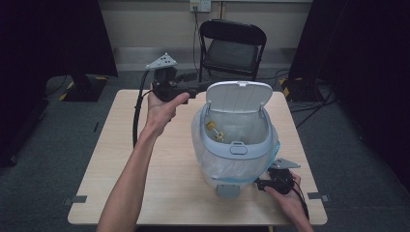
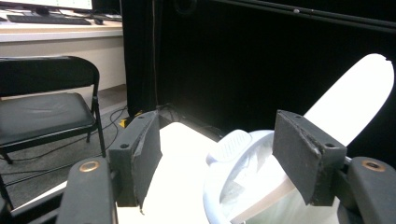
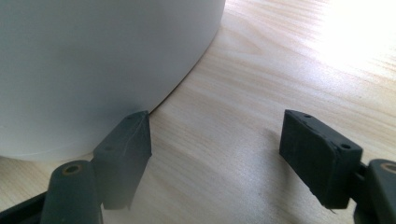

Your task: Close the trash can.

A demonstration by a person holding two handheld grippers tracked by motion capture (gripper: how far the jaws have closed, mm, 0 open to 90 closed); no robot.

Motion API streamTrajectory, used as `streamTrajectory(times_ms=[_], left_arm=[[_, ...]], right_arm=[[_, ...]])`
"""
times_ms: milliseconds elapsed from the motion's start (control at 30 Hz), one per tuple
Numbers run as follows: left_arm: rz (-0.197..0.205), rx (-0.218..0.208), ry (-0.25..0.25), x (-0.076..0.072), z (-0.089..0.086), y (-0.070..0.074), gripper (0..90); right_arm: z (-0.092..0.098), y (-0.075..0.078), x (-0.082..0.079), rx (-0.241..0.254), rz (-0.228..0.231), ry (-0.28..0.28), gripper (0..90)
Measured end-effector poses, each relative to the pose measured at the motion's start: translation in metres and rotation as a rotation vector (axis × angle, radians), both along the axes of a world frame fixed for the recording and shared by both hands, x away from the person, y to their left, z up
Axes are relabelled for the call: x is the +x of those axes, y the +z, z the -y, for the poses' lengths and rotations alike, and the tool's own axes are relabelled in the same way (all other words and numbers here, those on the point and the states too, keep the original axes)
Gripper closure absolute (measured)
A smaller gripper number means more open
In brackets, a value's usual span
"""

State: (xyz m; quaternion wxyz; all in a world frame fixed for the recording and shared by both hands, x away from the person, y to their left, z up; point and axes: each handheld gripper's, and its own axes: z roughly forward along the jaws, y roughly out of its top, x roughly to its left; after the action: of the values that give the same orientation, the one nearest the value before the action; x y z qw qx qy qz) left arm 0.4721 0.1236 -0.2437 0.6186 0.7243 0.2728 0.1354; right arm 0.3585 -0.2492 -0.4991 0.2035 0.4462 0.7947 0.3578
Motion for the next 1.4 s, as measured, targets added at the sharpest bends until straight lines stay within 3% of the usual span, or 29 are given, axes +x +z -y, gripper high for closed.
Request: streamTrajectory(times_ms=[100,200,333,833,1167,1400], left_arm=[[-0.012,-0.003,-0.015,-0.003,-0.001,-0.001,31.6],[-0.01,0.028,-0.055,-0.009,0.001,-0.006,30.6],[0.006,0.057,-0.069,-0.017,0.01,-0.012,30.1],[0.018,0.055,-0.111,-0.041,0.023,-0.016,27.3],[0.054,0.08,-0.139,-0.054,0.034,-0.022,24.3],[0.048,0.096,-0.158,-0.057,0.044,-0.03,22.1]], right_arm=[[0.0,0.0,0.0,0.0,0.0,0.0,24.1],[0.0,0.0,0.0,0.0,0.0,0.0,24.1],[0.0,0.0,0.0,0.0,0.0,0.0,24.1],[0.0,0.0,0.0,0.0,0.0,0.0,24.0],[0.0,0.0,0.0,-0.001,0.0,-0.002,24.0],[0.0,0.0,0.0,0.001,-0.001,-0.002,24.0]])
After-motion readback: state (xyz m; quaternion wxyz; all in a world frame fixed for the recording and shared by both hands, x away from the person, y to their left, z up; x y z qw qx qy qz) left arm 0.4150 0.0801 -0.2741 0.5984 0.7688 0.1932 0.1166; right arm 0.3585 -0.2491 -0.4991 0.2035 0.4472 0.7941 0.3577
